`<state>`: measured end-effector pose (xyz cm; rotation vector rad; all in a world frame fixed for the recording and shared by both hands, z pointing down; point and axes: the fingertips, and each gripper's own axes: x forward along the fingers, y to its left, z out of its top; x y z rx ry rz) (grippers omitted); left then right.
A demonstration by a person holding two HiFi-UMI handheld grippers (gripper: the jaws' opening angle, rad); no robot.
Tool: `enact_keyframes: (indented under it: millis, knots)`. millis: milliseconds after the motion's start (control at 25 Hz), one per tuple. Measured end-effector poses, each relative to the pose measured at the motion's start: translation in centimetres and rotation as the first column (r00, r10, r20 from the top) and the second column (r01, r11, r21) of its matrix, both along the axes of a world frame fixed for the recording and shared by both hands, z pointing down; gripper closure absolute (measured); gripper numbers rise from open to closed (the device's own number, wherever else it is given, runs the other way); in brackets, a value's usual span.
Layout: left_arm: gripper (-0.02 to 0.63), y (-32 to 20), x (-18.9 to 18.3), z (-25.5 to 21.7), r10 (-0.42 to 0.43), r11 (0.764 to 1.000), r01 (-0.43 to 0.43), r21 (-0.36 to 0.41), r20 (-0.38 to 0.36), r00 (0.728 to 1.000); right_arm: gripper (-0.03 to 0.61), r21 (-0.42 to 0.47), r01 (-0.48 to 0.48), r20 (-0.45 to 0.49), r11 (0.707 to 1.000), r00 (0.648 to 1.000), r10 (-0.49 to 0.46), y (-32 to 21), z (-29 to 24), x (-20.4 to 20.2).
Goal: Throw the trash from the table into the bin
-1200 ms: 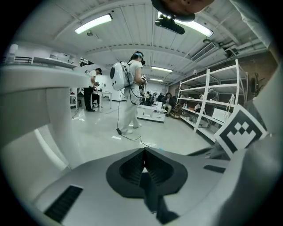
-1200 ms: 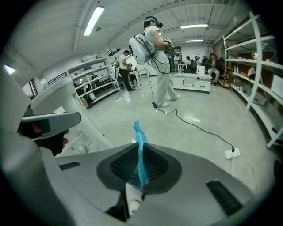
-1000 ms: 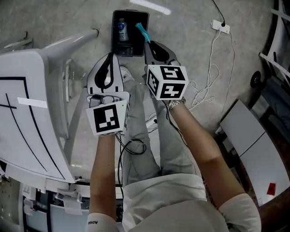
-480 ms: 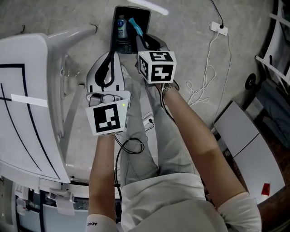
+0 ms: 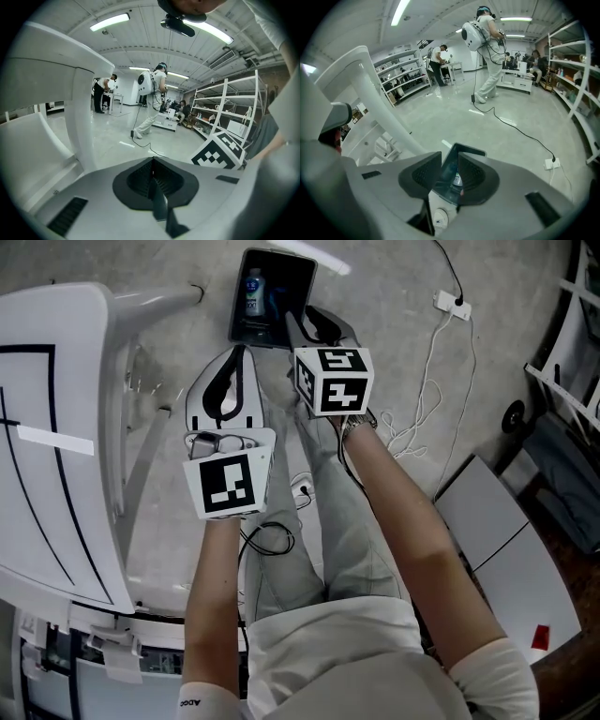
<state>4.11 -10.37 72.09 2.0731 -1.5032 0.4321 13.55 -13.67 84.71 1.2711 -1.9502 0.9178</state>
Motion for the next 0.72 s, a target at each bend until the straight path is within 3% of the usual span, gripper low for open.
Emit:
enact_keyframes:
  millis: [80, 160, 400, 720]
  knots:
    - [0.609, -0.2, -0.1, -0.6, -0.006, 1.000, 0.006, 0.011, 0.006, 1.000, 0.492, 0.026, -0.008, 0.008, 1.000, 1.000, 0.007, 0.0, -1.2, 0.2]
    - [0.609, -0.6, -0.2, -1.5, -0.015, 0.999, 0.014, 0.031, 0.013, 1.000, 0.566, 0.054, -0.011, 0.022, 0.998, 1.000, 0.010, -0.2, -2.6, 0.4]
    - [0.609, -1.5, 0.2, -5.2, -0.044, 0.995, 0.043, 0.094, 0.010, 0.999, 0.569, 0.139, -0.014, 0.077, 0.990, 0.997, 0.004, -0.3, -7.8, 1.0]
    - [0.609, -2.1, 1.8, -11.7, -0.041, 0.983, 0.036, 0.179, 0.023, 0.999, 0.569, 0.316, -0.011, 0.143, 0.949, 0.989, -0.036, -2.1, -19.3, 2.6]
